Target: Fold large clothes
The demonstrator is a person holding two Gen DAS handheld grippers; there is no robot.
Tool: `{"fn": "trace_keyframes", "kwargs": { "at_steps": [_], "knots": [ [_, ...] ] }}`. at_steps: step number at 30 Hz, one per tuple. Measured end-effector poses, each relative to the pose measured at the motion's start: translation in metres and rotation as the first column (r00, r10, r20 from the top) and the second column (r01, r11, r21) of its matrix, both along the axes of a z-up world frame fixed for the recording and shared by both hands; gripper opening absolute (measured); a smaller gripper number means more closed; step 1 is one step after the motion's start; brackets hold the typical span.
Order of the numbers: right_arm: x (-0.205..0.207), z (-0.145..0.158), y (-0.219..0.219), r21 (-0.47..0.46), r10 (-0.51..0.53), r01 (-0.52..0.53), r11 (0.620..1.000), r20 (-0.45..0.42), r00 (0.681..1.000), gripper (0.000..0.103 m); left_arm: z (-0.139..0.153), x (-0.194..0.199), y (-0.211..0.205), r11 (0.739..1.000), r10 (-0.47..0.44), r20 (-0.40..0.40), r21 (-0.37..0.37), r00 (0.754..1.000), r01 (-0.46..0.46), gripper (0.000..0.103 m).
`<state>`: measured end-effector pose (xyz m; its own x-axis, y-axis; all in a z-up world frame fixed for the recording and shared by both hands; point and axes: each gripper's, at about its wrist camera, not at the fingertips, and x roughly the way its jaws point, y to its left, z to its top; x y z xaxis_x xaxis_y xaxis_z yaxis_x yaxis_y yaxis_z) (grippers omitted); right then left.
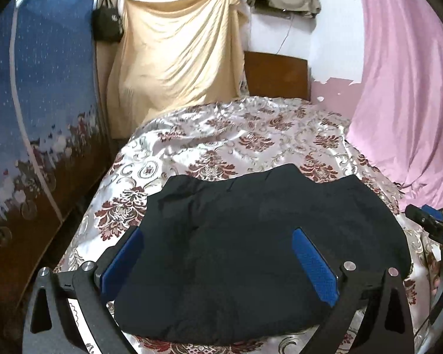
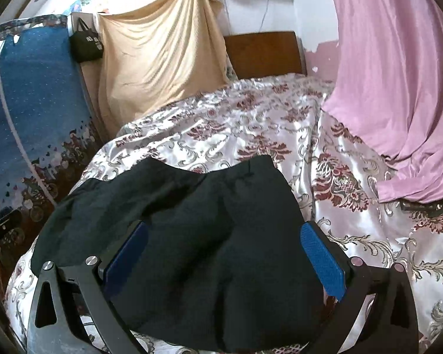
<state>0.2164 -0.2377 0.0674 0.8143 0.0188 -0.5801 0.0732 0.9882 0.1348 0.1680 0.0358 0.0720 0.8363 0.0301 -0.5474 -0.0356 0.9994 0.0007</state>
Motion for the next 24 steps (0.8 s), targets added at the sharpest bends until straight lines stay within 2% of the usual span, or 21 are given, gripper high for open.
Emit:
{"fn": "trace_keyframes", "kwargs": {
  "at_steps": [16, 24],
  "knots": [
    [-0.076, 0.027, 0.036, -0.098, 0.002, 0.016, 0.995, 0.177, 0.984, 0.101, 0.001, -0.053, -0.017, 0.999, -0.034, 0.100, -0.036, 0.994, 0.037, 0.102],
    [-0.113, 0.037, 0.057, -0.125, 0.004, 0.030, 0.992, 0.263, 0.965, 0.101, 0.002, -0.082, -0.020, 1.000, -0.025, 0.172, -0.004, 0.985, 0.026, 0.102]
  ]
}}
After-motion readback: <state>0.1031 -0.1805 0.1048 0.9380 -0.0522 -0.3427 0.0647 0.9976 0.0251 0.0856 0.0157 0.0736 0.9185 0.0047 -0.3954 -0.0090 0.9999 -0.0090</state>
